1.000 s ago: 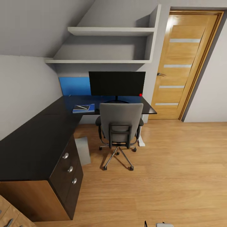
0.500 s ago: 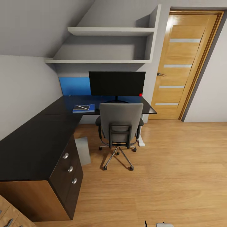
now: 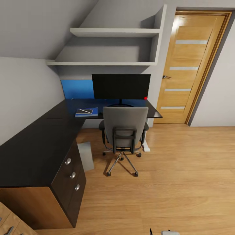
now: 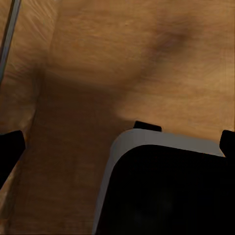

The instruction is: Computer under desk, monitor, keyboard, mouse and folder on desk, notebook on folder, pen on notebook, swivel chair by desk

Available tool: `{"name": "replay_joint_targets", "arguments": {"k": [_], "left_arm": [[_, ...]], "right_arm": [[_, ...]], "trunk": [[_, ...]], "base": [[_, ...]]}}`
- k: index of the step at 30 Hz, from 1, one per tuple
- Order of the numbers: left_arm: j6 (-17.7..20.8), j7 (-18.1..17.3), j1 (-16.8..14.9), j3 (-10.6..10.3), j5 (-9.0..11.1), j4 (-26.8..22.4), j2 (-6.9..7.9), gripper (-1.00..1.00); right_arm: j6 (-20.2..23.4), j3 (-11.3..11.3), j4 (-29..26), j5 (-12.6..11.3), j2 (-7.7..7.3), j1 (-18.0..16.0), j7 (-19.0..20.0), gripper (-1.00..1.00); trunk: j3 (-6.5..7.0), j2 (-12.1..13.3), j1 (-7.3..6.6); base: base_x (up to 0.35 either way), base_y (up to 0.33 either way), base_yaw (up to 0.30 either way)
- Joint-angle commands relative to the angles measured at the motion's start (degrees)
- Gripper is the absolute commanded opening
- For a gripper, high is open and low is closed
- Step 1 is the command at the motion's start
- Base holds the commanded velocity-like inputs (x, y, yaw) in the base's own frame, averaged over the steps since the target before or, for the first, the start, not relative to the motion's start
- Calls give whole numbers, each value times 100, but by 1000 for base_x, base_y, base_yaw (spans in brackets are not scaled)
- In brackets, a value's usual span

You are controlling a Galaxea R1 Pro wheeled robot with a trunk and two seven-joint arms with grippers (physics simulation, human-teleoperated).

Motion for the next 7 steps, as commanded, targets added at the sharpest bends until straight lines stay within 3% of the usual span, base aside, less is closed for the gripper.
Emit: {"name": "replay_joint_targets", "arguments": {"k": [1,5,7], "left_arm": [[949,55,2,-48,-5,-11,1,100],[1782,54,2,-49,-8,-11,1,100],[2023,53,2,-51,-9,-13,1,100]], "right_arm": [[-20,49,14,-32,3,-4,-23,100],[-20,47,14,-32,3,-4,-23,100],[-20,49,14,-32,3,-2,-23,100]], "trunk": [[-4,-2,0],[-4,-2,0],[-4,-2,0]], "base": [[0,0,0],[0,0,0],[0,0,0]]}}
